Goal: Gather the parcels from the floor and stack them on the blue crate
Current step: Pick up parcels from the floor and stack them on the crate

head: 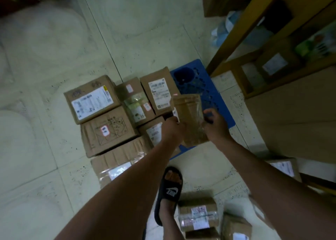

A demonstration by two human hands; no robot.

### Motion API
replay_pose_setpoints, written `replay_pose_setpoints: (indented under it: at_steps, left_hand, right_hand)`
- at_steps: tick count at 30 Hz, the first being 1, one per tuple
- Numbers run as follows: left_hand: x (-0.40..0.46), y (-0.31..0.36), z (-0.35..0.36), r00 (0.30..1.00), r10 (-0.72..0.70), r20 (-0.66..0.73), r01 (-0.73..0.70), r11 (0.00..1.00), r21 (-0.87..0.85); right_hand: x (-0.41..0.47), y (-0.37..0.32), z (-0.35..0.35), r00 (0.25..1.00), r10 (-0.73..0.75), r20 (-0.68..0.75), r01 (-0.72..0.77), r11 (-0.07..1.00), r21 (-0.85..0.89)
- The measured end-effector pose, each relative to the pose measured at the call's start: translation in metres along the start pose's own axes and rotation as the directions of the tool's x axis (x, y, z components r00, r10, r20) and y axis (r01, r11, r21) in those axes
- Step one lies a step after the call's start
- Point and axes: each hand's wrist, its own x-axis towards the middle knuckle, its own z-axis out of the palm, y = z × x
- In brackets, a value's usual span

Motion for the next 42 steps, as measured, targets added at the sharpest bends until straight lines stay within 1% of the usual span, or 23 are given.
replay_pose_setpoints:
  at_steps: [4,7,10,13,15,19,22,28,29,31,33,35,36,38,40,42]
  left_hand:
    - [0.021,-0.021,0.040,0.997,-0.046,0.055,0.045,0.999,0.017]
    - [0.036,-0.036,0.049,0.998,-0.058,0.039,0.056,0.997,0.045]
    - [0.053,-0.052,0.047,0.998,-0.061,-0.019,0.063,0.983,0.171]
    - [0.063,-0.062,0.045,0.994,-0.068,-0.086,0.095,0.929,0.358]
    - [0.068,-0.068,0.045,0.991,-0.051,-0.123,0.101,0.890,0.445]
    - [0.074,-0.074,0.040,0.985,-0.053,-0.166,0.130,0.860,0.493]
    - [0.078,-0.079,0.035,0.985,-0.017,-0.169,0.110,0.822,0.559]
    - [0.077,-0.077,0.028,0.993,-0.009,-0.120,0.069,0.857,0.510]
    - [0.076,-0.074,0.027,0.994,0.000,-0.110,0.056,0.862,0.504]
    - [0.070,-0.069,0.024,0.996,0.008,-0.085,0.036,0.864,0.503]
    - [0.062,-0.063,0.021,1.000,0.008,-0.021,0.004,0.869,0.496]
    - [0.048,-0.056,0.021,0.999,0.024,0.040,-0.040,0.877,0.479]
    - [0.039,-0.053,0.022,0.996,0.029,0.086,-0.068,0.867,0.494]
    - [0.015,-0.045,0.024,0.986,0.057,0.156,-0.134,0.830,0.541]
    - [-0.006,-0.039,0.024,0.972,0.074,0.221,-0.188,0.808,0.558]
    - [-0.026,-0.036,0.032,0.953,0.115,0.279,-0.256,0.800,0.544]
  right_hand:
    - [0.023,0.034,-0.002,1.000,0.014,-0.020,-0.015,0.998,-0.055]
    - [0.036,0.053,0.011,1.000,0.017,0.021,-0.015,0.997,-0.075]
    - [0.049,0.068,0.032,0.997,0.040,0.066,-0.038,0.998,-0.044]
    - [0.063,0.081,0.051,0.996,0.052,0.079,-0.049,0.998,-0.044]
    - [0.069,0.086,0.061,0.995,0.054,0.081,-0.051,0.998,-0.042]
    - [0.076,0.093,0.077,0.995,0.035,0.094,-0.032,0.999,-0.034]
    - [0.080,0.095,0.087,0.993,0.019,0.116,-0.015,0.999,-0.035]
    - [0.077,0.097,0.091,0.988,0.070,0.137,-0.071,0.998,0.000]
    - [0.075,0.097,0.090,0.989,0.084,0.119,-0.084,0.996,-0.004]
    - [0.064,0.097,0.086,0.992,0.124,0.037,-0.124,0.992,0.007]
    - [0.046,0.098,0.077,0.990,0.133,-0.038,-0.133,0.991,0.016]
    - [0.023,0.101,0.064,0.985,0.150,-0.081,-0.149,0.989,0.011]
    - [0.010,0.104,0.057,0.978,0.180,-0.106,-0.178,0.984,0.033]
    - [-0.017,0.110,0.040,0.952,0.269,-0.148,-0.251,0.959,0.131]
    - [-0.045,0.113,0.026,0.919,0.353,-0.178,-0.310,0.923,0.229]
    - [-0.076,0.118,0.012,0.886,0.414,-0.208,-0.335,0.883,0.328]
